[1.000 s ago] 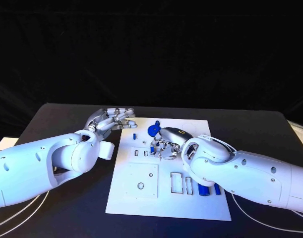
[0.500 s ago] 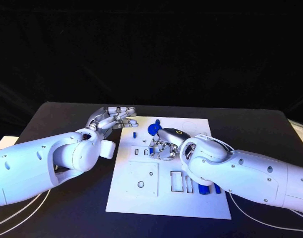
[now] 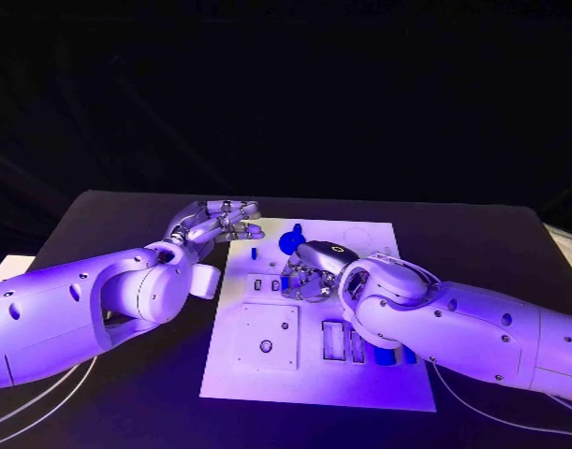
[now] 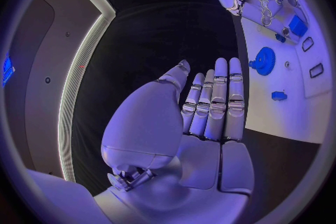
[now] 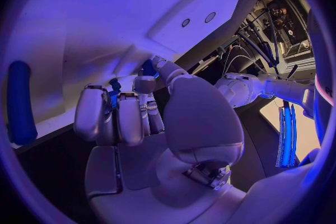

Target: Assemble the parts on the task board

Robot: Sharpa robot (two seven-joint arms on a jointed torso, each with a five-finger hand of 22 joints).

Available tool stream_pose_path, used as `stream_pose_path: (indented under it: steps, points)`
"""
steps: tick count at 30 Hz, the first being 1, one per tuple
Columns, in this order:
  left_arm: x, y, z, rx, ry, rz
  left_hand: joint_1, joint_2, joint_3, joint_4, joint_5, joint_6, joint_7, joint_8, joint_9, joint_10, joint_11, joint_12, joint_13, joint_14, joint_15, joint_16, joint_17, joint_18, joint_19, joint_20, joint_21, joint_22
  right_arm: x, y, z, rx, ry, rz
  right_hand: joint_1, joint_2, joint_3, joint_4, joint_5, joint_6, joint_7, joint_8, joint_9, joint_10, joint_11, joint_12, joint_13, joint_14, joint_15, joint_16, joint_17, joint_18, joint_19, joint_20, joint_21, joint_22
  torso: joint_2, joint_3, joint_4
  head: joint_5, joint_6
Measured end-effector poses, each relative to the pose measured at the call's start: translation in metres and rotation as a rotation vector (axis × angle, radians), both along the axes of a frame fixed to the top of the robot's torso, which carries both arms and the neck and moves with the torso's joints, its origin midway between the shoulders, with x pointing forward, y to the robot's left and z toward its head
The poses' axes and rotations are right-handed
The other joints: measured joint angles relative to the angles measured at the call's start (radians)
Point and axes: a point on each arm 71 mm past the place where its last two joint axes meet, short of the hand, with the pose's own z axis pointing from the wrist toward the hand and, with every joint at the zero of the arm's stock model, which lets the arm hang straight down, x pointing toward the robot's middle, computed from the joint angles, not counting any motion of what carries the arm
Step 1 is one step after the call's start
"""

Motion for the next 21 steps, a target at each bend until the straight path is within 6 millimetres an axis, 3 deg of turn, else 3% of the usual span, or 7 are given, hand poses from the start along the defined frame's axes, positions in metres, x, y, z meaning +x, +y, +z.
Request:
stream_pose_path:
  steps: [13, 21]
  points:
    - [-0.0003, -0.0022, 0.0002, 0.002, -0.003, -0.008, 0.000, 0.000, 0.000, 0.000, 0.000, 0.000, 0.000, 0.000, 0.000, 0.000, 0.000, 0.000, 0.000, 0.000, 0.000, 0.000, 0.000, 0.000, 0.000, 0.000, 0.000, 0.000, 0.0001, 0.0027, -0.0004, -0.002, -0.007, 0.006, -0.017, -0.017, -0.014, 0.003, 0.012, -0.037, 0.011, -0.022, -0.005, -0.039, 0.008, -0.051, -0.040, 0.000, 0.007, -0.012, -0.013, 0.000, -0.007, 0.007, -0.012, -0.017, 0.000, 0.0004, 0.0002, -0.001, -0.002]
    - [-0.0003, -0.0026, 0.0002, 0.002, -0.003, -0.010, 0.000, 0.000, 0.000, 0.000, 0.000, 0.000, 0.000, 0.000, 0.000, 0.000, 0.000, 0.000, 0.000, 0.000, 0.000, 0.000, 0.000, 0.000, 0.000, 0.000, 0.000, 0.000, 0.0004, 0.0024, -0.0010, 0.000, -0.010, 0.005, -0.033, -0.033, -0.047, 0.017, -0.020, -0.062, 0.016, -0.033, -0.010, -0.078, 0.016, -0.121, -0.104, 0.000, 0.014, -0.028, -0.033, 0.000, -0.023, 0.013, -0.027, -0.041, 0.001, 0.0006, 0.0001, -0.001, -0.004]
